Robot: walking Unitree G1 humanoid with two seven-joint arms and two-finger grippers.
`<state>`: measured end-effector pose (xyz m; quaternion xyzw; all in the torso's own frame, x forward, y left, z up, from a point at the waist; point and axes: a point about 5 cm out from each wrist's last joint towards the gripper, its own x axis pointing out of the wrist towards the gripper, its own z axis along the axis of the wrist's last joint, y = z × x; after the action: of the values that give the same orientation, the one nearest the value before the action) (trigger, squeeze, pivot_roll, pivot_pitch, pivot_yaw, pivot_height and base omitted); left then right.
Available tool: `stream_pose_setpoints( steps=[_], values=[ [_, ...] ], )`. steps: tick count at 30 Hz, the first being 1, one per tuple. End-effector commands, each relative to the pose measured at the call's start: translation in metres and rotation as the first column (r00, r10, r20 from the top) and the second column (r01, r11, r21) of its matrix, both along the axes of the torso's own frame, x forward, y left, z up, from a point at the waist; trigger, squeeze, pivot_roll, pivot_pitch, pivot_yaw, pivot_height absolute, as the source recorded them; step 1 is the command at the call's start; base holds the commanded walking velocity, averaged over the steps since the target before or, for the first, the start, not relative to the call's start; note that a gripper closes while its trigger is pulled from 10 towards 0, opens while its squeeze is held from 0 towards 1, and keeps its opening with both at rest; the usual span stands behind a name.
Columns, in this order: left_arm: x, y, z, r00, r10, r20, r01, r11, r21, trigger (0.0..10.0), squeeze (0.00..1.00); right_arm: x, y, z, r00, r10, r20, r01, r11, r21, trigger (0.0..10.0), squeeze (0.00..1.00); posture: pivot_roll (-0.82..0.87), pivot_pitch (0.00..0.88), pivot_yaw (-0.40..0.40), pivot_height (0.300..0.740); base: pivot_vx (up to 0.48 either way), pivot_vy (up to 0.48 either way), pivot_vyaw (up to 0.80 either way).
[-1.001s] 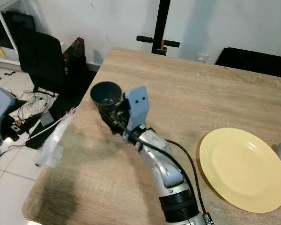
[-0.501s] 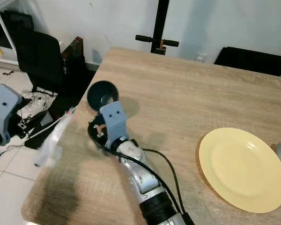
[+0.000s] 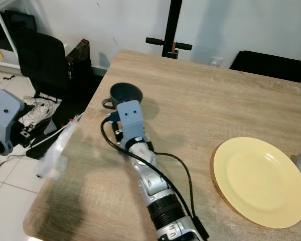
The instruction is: Setting the table
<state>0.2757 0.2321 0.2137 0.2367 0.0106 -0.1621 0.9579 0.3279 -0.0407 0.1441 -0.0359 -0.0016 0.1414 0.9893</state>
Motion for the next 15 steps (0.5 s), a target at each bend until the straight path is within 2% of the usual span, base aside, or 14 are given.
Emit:
stream_pose_setpoints(
  steps=[1, 2, 7, 12, 14, 15],
  values=[
    [-0.001, -0.002, -0.005, 1.000, -0.002, -0.017, 0.002, 1.000, 0.003, 10.0, 0.00, 0.001, -0.003, -0.006, 0.999, -0.029, -0.016, 0.029, 1.000, -0.009, 10.0, 0.00, 0.10, 0.078, 0.054, 0.740, 0.000, 0.000, 0.00],
    [0.000, -0.003, -0.005, 1.000, -0.004, -0.016, 0.004, 1.000, -0.001, 10.0, 0.00, 0.003, -0.008, -0.007, 0.997, -0.078, -0.019, 0.078, 0.997, -0.013, 10.0, 0.00, 0.10, 0.078, 0.054, 0.740, 0.000, 0.000, 0.00],
    [0.000, -0.004, -0.006, 1.000, -0.005, -0.015, 0.005, 1.000, -0.004, 10.0, 0.00, 0.006, -0.010, -0.002, 0.993, -0.118, 0.007, 0.118, 0.993, -0.005, 10.0, 0.00, 0.10, 0.072, 0.053, 0.740, 0.000, 0.000, 0.00],
    [0.000, -0.005, -0.006, 1.000, -0.004, -0.015, 0.004, 1.000, -0.007, 10.0, 0.00, 0.013, -0.024, 0.000, 0.975, -0.219, 0.029, 0.219, 0.976, 0.009, 10.0, 0.00, 0.10, 0.069, 0.054, 0.740, 0.000, 0.000, 0.00],
    [0.000, -0.005, -0.007, 1.000, -0.005, -0.015, 0.005, 1.000, -0.007, 10.0, 0.00, 0.013, -0.022, 0.013, 0.980, -0.178, 0.090, 0.172, 0.983, 0.067, 10.0, 0.00, 0.10, 0.069, 0.052, 0.740, 0.000, 0.000, 0.00],
    [0.000, -0.005, -0.007, 1.000, -0.005, -0.015, 0.005, 1.000, -0.007, 10.0, 0.00, 0.013, -0.022, 0.013, 0.980, -0.178, 0.090, 0.172, 0.983, 0.067, 10.0, 0.00, 0.10, 0.069, 0.052, 0.740, 0.000, 0.000, 0.00]
  ],
)
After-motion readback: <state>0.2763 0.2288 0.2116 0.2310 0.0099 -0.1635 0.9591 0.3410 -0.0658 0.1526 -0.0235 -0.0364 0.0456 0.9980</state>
